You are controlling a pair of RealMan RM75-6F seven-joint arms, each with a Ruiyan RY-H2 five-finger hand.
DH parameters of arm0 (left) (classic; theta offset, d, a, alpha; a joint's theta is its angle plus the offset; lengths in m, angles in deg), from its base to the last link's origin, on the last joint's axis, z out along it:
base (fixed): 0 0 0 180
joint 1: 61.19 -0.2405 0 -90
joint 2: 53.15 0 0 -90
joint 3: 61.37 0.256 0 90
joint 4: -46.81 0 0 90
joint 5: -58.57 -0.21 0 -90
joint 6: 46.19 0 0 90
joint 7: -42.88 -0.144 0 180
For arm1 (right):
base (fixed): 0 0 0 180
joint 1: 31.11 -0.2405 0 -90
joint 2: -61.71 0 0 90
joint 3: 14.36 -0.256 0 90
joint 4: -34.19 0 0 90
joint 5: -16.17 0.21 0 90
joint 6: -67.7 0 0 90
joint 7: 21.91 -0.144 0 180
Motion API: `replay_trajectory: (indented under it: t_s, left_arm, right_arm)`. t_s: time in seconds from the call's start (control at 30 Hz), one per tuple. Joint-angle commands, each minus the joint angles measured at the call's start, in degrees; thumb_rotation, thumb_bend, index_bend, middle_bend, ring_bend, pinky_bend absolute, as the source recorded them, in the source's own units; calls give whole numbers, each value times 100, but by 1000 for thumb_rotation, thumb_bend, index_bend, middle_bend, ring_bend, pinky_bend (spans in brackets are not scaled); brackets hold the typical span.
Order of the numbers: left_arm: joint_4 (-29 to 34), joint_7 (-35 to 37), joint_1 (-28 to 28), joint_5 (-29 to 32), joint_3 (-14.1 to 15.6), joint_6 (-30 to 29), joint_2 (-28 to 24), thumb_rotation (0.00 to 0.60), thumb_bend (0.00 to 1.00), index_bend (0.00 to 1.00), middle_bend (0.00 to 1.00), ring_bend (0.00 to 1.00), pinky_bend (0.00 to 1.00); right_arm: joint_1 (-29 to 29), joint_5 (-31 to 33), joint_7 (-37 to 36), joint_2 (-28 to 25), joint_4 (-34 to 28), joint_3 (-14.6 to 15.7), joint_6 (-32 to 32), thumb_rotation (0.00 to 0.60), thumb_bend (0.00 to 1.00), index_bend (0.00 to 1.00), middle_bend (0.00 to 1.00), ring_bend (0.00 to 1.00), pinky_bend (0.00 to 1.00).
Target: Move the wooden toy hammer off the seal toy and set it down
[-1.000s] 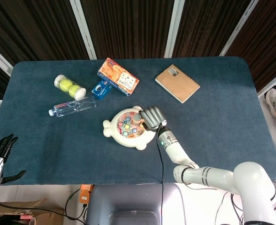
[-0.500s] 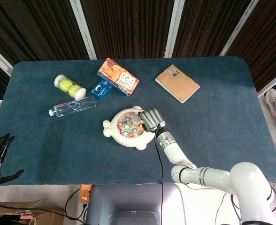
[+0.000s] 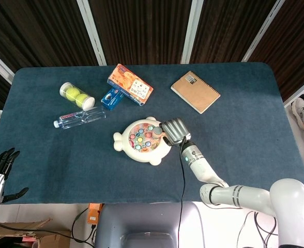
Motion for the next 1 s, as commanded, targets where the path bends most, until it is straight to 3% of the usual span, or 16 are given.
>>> replay_trajectory:
  t_s: [0.03,0.6,0.83,1.0]
  left_arm:
    - [-3,-1,-1,7,-4,-2,1,600,105,0,10,12,130]
    - [-28,82,-27,-13,-4,-56,-25,600,106,0,10,12,130]
    - [-27,72,-43,-25,4,-78,-19,600,105,0,10,12,130]
    - [-13,48,-52,-44,16,-91,-15,600,105,0,10,12,130]
  right_arm:
    - [-1,5,4,2,25,21,28,600,474,984,787,655,719]
    - [-47,98,69,217,304,89,107,600,475,984,787,655,719]
    - [226,-354,-430,-191,-104,50,-115,600,475,984,787,655,719]
    - [745,-1181,-1067,-574,-337,369,-506,600,475,983,787,655,719]
